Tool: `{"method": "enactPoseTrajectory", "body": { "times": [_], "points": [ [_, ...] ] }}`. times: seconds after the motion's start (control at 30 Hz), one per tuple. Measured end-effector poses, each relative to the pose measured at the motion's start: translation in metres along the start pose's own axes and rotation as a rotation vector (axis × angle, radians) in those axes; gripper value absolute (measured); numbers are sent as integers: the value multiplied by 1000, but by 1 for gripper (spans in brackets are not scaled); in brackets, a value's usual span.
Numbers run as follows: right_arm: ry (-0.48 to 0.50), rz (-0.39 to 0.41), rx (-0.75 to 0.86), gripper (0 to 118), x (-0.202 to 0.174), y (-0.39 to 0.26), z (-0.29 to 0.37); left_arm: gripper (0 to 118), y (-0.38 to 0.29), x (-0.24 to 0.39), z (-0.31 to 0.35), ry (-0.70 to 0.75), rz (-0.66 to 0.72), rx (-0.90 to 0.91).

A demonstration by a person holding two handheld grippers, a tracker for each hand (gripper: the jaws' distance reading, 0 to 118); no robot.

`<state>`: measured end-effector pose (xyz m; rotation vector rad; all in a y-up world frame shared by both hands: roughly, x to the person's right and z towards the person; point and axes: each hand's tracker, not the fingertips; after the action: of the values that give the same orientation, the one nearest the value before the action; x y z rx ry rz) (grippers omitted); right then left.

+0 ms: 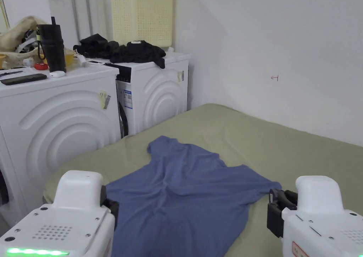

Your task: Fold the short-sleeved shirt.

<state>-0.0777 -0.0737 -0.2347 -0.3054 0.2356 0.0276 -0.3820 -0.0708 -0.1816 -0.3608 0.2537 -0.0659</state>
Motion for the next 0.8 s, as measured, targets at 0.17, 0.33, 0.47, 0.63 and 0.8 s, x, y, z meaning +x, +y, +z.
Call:
{"method": "enactPoseTrajectory", "body": {
  "times": [0.17,0.33,0.47,0.63,0.8],
  "points": [
    [-90,-51,-19,2,45,-7,5,3,42,41,-64,-123,-99,-46],
    [-174,-66,-64,2,87,-18,-2,3,109,105,-175,-307,-258,-122],
    [-232,-105,-138,2,119,-33,-11,3,136,176,-273,-435,-574,-266],
    [-306,-123,-203,2,154,-53,-19,6,132,231,-400,-704,-545,-724],
    [-267,-215,-288,2,180,-75,-25,118,70,262,-450,-608,-701,-912]
  ]
}}
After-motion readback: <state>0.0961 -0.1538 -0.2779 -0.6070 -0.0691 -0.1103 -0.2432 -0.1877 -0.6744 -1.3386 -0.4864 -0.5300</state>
